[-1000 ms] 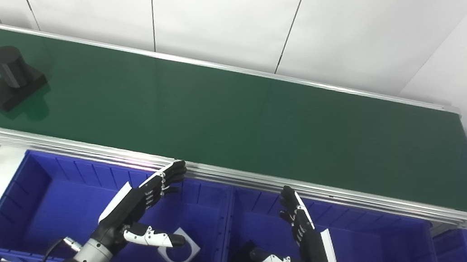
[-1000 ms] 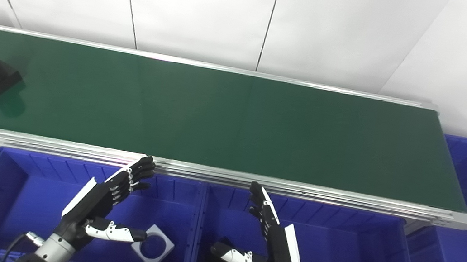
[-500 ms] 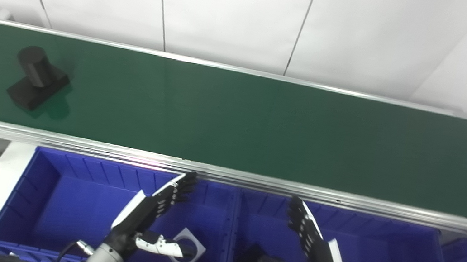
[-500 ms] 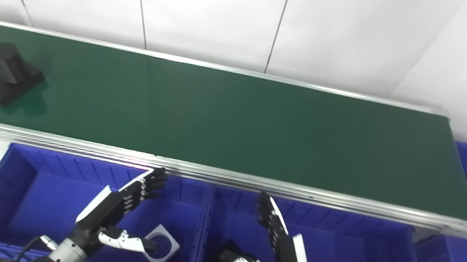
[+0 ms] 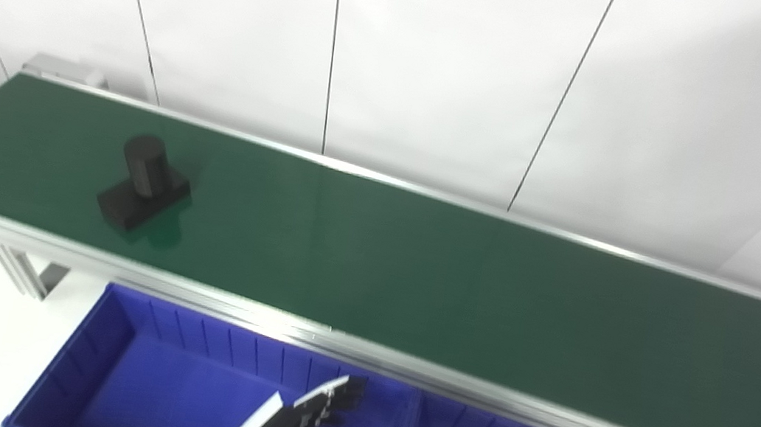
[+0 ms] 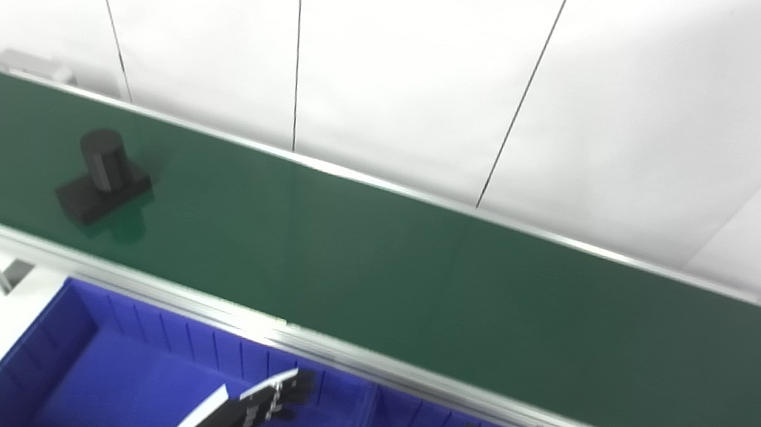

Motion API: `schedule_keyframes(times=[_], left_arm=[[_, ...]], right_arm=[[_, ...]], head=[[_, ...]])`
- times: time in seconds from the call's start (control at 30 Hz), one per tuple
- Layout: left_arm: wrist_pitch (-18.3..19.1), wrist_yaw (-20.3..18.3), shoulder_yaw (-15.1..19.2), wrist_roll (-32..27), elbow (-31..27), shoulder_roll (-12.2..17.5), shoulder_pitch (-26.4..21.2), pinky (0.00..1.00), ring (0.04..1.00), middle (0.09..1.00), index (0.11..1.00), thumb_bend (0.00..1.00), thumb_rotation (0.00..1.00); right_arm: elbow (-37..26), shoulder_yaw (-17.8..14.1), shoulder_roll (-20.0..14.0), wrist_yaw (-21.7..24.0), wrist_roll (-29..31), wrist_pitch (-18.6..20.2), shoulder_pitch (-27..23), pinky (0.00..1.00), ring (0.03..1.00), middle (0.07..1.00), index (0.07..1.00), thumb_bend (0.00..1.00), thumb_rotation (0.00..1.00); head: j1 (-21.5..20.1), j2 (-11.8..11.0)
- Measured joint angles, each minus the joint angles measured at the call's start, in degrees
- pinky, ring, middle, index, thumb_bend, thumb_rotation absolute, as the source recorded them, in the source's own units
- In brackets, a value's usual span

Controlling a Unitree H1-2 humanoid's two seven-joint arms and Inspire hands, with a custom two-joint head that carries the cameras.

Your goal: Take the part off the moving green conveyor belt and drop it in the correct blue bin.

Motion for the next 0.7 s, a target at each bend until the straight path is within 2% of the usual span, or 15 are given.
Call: schedule_keyframes(times=[0.1,0.23,0.37,0.47,0.57,0.63,0.7], left_arm=[[0.0,1.3,-1.2,0.4,0.2,0.4,-0.5,0.79,0.860,0.890,0.893,0.90,0.31],[0.0,4.0,-3.2,1.9,0.8,0.8,-1.0,0.78,0.846,0.878,0.890,0.90,0.34],[0.0,6.3,-5.0,2.4,1.7,1.2,-1.4,0.79,0.844,0.871,0.885,0.90,0.35],[0.0,7.7,-6.2,2.6,1.8,1.8,-1.6,0.80,0.847,0.867,0.882,0.92,0.37],[0.0,8.8,-6.8,3.3,1.9,2.1,-2.1,0.81,0.848,0.868,0.881,0.92,0.37],[0.0,9.0,-7.2,3.2,2.1,2.2,-2.4,0.81,0.851,0.870,0.883,0.92,0.36],[0.0,9.2,-7.7,3.2,2.5,2.1,-2.8,0.80,0.847,0.870,0.882,0.93,0.35]], right_arm=[[0.4,-0.2,0.0,0.0,1.0,-0.5,-0.2,0.86,0.917,0.935,0.943,0.86,0.35],[-0.2,-0.7,-0.2,0.4,3.4,-0.8,-0.6,0.94,0.941,0.943,0.958,0.87,0.37],[-3.9,-1.4,-0.4,0.8,5.6,-0.9,-1.0,0.95,0.932,0.935,0.945,0.90,0.37],[-7.0,-2.1,-0.3,0.7,6.5,-1.3,-1.6,0.96,0.931,0.924,0.942,0.95,0.42],[-9.6,-2.7,-0.3,0.8,7.0,-1.4,-2.3,0.95,0.919,0.913,0.935,0.96,0.43],[-11.2,-3.1,-0.3,0.7,7.0,-1.5,-2.9,0.89,0.891,0.896,0.919,0.96,0.45],[-12.2,-3.7,-0.4,0.6,6.5,-1.5,-4.1,0.88,0.895,0.899,0.920,0.94,0.44]], head=[[0.0,-0.8],[-0.3,-1.1],[-0.3,-1.4],[-0.4,-1.8],[-0.5,-2.0],[-0.6,-2.0],[-1.2,-2.0]])
